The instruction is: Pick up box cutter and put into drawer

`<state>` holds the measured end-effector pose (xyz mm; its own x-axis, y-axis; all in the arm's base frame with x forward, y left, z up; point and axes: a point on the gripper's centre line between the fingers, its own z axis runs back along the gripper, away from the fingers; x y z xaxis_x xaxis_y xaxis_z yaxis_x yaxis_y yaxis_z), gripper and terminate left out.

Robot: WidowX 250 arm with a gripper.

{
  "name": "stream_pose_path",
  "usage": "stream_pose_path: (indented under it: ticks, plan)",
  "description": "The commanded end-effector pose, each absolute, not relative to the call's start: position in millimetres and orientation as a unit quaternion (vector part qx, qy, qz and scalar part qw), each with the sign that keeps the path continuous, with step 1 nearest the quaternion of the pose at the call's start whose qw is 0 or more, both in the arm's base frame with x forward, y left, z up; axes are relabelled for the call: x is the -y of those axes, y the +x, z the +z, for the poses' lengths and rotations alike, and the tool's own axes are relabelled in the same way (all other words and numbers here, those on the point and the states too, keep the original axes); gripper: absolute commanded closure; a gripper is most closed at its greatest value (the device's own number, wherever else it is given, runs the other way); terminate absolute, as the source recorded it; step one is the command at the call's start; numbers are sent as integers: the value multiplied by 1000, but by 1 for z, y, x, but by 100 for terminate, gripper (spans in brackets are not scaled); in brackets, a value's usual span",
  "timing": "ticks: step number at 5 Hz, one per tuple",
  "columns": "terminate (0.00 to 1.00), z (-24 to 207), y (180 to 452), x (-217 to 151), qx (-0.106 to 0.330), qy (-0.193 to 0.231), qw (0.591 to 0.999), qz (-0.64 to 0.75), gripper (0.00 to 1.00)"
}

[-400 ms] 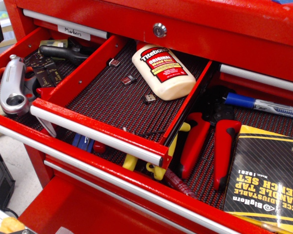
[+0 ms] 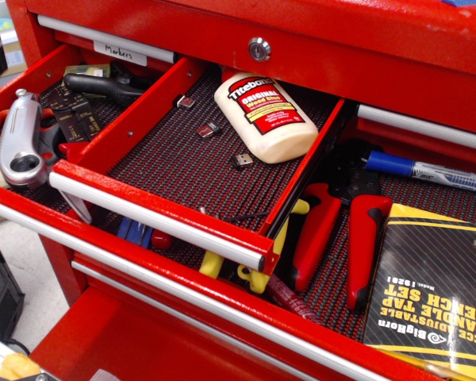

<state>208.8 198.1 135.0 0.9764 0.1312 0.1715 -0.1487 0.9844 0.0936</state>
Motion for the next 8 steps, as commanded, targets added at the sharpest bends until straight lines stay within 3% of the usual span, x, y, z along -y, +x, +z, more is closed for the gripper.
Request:
stream_pose_path:
  ticks: [1, 3, 5, 6, 8]
  plan:
    - [0, 110, 232, -203, 57, 39, 975, 212, 0]
    - [0, 70, 224, -225, 83, 40, 967, 237, 0]
    - [0, 50, 229, -223, 92, 10, 965, 246, 0]
    - [0, 62, 231, -211, 68, 13, 962, 265, 100]
    - [0, 133, 251, -168, 14, 63, 955, 291, 100]
